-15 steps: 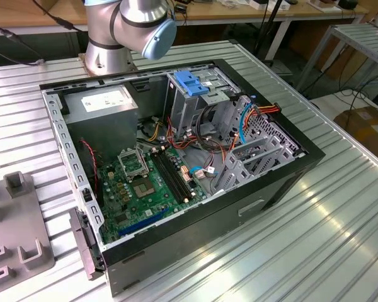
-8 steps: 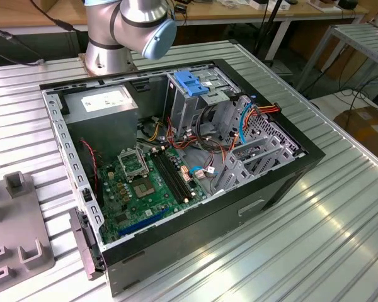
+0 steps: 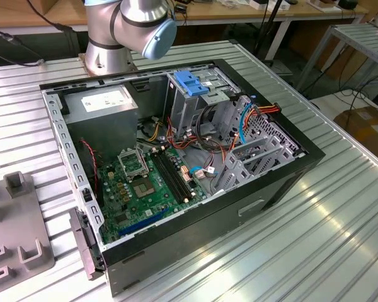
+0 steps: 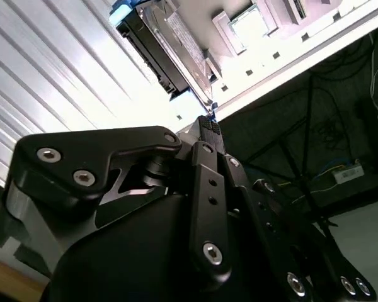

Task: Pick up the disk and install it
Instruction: 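Pick up the disk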

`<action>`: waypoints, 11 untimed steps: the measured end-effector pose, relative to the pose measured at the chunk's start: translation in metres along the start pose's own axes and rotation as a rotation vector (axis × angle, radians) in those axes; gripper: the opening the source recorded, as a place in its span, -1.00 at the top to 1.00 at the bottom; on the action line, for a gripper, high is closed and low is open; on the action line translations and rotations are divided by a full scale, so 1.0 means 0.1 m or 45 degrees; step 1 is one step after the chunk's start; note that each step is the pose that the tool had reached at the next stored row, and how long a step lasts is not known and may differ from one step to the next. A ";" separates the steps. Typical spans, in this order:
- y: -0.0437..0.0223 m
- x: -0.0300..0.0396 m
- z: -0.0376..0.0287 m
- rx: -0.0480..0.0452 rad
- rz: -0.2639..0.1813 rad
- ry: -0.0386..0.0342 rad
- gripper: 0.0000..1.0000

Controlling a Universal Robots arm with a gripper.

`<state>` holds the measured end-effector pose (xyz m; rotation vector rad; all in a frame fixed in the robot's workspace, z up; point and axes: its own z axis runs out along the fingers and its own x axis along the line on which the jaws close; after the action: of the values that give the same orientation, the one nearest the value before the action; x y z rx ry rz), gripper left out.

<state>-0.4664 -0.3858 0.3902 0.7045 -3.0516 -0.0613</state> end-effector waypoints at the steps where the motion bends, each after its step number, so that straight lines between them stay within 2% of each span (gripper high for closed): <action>1: 0.000 0.000 0.002 0.000 -0.021 0.0008 0.80; 4: 0.000 0.000 0.012 0.000 -0.125 0.0050 0.80; 8: -0.001 0.000 0.028 0.000 -0.327 0.0132 0.80; 11: -0.001 0.000 0.033 0.000 -0.397 0.0161 0.80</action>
<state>-0.4664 -0.3858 0.3869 1.1682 -2.8994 -0.0577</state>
